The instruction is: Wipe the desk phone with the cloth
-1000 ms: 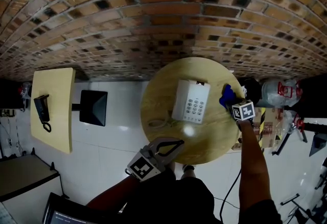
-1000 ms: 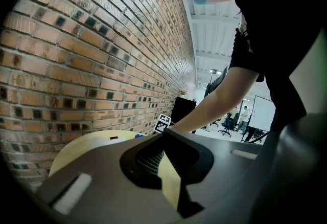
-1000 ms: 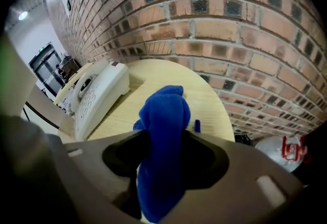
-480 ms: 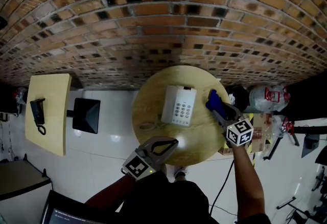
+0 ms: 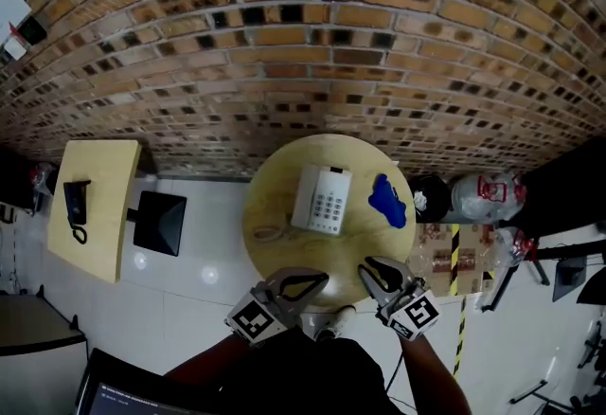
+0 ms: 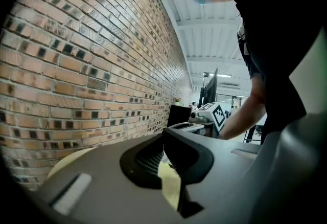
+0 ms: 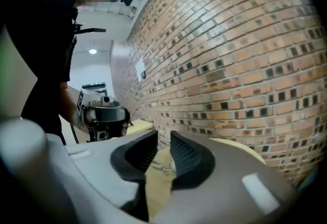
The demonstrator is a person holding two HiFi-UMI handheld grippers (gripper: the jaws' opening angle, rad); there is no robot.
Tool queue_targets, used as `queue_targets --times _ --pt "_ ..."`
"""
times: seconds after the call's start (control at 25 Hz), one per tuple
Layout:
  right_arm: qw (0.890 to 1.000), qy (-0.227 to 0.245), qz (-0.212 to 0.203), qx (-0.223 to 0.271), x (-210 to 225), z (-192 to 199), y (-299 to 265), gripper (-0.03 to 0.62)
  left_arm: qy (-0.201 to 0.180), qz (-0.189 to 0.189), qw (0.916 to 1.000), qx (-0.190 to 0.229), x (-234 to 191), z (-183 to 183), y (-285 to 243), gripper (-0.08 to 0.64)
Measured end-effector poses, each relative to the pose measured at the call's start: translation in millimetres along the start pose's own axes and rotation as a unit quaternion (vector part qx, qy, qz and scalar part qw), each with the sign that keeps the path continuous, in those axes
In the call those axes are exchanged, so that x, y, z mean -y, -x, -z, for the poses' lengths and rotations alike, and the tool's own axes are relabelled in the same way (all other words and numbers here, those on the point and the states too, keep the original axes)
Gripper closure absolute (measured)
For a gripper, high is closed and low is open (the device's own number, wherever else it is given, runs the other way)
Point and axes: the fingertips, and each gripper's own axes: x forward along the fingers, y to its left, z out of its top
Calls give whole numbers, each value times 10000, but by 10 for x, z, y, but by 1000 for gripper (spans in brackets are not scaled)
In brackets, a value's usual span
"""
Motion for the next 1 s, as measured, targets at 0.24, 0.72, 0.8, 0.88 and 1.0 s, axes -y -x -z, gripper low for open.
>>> queue_targets --times 0.24,0.72,0.8,0.88,1.0 --pt "9972 533 -480 233 -652 -360 133 592 -128 33 9999 33 354 -97 117 560" --pt "9928 655 -781 626 -1195 -874 276 592 -305 -128 9987 383 627 -474 228 560" --pt "9926 662 -796 630 -1216 -898 288 592 -326 -138 9985 410 650 -503 227 560" --pt "9924 666 -831 622 -1232 -912 303 592 -341 -146 9983 450 666 -541 223 560" --pt "9922 676 -849 616 -1248 -945 298 592 -382 -123 9980 479 655 -597 215 560"
